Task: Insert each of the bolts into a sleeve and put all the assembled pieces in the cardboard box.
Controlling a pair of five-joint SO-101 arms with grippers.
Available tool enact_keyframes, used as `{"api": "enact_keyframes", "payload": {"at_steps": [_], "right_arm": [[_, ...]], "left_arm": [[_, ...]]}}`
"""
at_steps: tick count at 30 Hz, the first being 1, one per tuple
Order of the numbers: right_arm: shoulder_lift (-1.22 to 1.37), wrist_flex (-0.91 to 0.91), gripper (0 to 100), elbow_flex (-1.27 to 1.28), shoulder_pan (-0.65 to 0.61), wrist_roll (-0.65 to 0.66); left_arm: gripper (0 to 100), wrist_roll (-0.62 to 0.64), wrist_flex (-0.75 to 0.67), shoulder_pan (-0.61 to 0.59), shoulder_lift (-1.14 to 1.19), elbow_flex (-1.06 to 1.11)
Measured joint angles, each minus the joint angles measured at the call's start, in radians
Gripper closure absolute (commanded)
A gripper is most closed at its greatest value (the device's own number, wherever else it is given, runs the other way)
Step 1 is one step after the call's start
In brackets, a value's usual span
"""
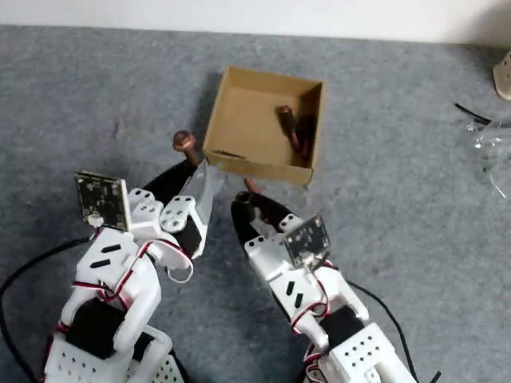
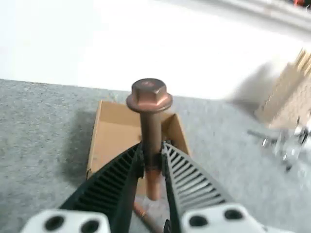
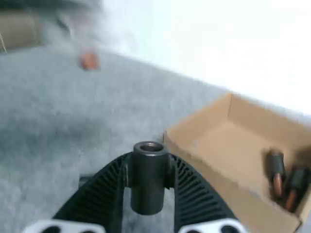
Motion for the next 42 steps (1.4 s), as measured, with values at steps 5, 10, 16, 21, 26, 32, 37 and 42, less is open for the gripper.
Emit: {"api": "enact_keyframes", "payload": {"at_steps": [5,10,16,21,26,32,37,42], "right_arm": [[-0.161,0.000,99.5,0.003,0.000,0.002],[-0.301,0.057,99.5,0.003,0.000,0.009],[-0.324,0.166,99.5,0.003,-0.066,0.141],[-0.324,0.166,99.5,0.003,-0.071,0.157],[-0.324,0.166,99.5,0.003,-0.071,0.160],[-0.324,0.166,99.5,0.003,-0.074,0.164],[-0.324,0.166,99.5,0.003,-0.074,0.164],[-0.324,0.166,99.5,0.003,-0.071,0.164]], "left_arm": [[100,0.031,-0.150,0.003,-0.006,0.135],[99,0.035,-0.236,0.003,-0.006,0.192],[99,0.035,-0.281,0.003,-0.006,0.166],[99,0.035,-0.265,0.061,-0.009,0.124],[99,0.035,-0.181,0.138,-0.009,0.104],[99,0.035,-0.084,0.143,-0.012,0.037],[99,0.035,-0.061,0.150,-0.012,-0.038],[99,0.035,-0.025,0.147,-0.012,-0.043]]}}
